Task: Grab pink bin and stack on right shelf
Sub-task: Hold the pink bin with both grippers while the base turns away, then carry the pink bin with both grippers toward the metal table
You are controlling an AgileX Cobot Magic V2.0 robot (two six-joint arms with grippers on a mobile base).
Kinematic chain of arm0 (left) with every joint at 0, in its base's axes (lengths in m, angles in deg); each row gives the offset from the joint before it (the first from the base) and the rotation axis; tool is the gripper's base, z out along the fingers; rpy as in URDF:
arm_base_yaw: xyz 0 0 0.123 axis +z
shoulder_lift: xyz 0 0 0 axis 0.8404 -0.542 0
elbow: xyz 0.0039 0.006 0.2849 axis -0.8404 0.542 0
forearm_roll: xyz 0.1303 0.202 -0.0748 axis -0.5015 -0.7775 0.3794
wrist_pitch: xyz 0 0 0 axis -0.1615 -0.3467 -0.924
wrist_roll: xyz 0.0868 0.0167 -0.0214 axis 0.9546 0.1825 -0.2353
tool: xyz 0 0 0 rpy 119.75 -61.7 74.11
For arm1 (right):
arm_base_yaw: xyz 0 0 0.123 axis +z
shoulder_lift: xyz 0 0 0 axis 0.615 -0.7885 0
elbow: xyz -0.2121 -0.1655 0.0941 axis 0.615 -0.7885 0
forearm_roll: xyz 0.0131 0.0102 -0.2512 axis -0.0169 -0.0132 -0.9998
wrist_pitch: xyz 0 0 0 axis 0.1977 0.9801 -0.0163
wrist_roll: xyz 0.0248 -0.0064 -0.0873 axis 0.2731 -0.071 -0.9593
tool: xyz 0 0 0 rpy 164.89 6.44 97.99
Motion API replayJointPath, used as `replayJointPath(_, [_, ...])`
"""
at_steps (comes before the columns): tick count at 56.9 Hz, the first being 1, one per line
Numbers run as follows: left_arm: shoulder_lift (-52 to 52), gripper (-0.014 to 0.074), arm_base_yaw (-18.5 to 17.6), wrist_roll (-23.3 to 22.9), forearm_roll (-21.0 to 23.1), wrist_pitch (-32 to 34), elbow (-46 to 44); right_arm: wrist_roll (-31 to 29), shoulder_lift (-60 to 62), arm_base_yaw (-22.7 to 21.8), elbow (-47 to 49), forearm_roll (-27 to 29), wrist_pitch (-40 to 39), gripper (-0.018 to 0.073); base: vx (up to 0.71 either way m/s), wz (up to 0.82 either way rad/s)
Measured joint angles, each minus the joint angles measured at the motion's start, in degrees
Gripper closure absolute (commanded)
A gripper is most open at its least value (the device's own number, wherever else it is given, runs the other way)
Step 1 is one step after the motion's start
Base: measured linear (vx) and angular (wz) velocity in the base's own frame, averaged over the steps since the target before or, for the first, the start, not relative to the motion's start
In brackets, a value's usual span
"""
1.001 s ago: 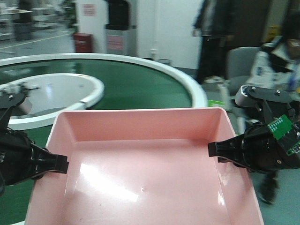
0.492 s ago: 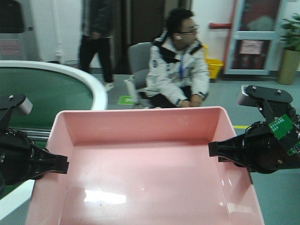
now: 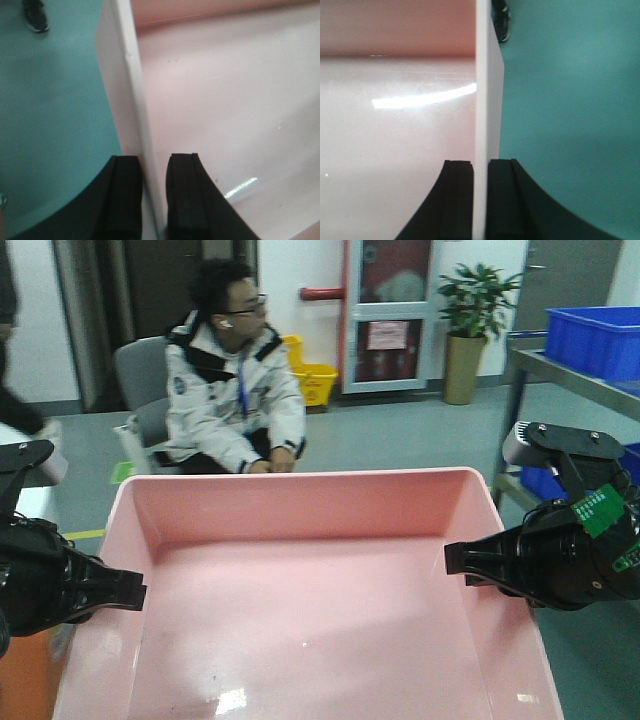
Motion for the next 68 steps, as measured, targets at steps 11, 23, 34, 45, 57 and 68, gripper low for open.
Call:
replayJointPath(11, [0.0, 0.0601, -0.06, 0.0, 0.21, -0.68, 0.0, -0.05, 0.0, 0.0, 0.0, -0.42, -0.11, 0.0568, 0.29, -0.43])
replayJointPath(23, [0.18, 0.0601, -0.06, 0.06, 0.43, -0.99, 0.0, -0.24, 0.0, 0.0, 0.0, -0.88, -0.11, 0.0568, 0.36, -0.27])
replayJointPath(34, [0.18, 0.0601, -0.06, 0.12, 0.66, -1.0, 0.0, -0.28, 0.0, 0.0, 0.0, -1.44, -0.11, 0.0568, 0.4, -0.17])
replayJointPath(45, [0.24, 0.0601, -0.06, 0.17, 0.79, -1.0, 0.0, -0.28, 0.0, 0.0, 0.0, -1.67, -0.11, 0.0568, 0.43, -0.09])
replayJointPath(57, [0.24, 0.0601, -0.06, 0.17, 0.85, -1.1, 0.0, -0.41, 0.0, 0.0, 0.0, -1.78, -0.11, 0.0568, 0.47, 0.03])
replayJointPath(68, [0.36, 0.0601, -0.06, 0.17, 0.85, -1.4, 0.0, -0.42, 0.0, 0.0, 0.0, -1.73, -0.11, 0.0568, 0.48, -0.02])
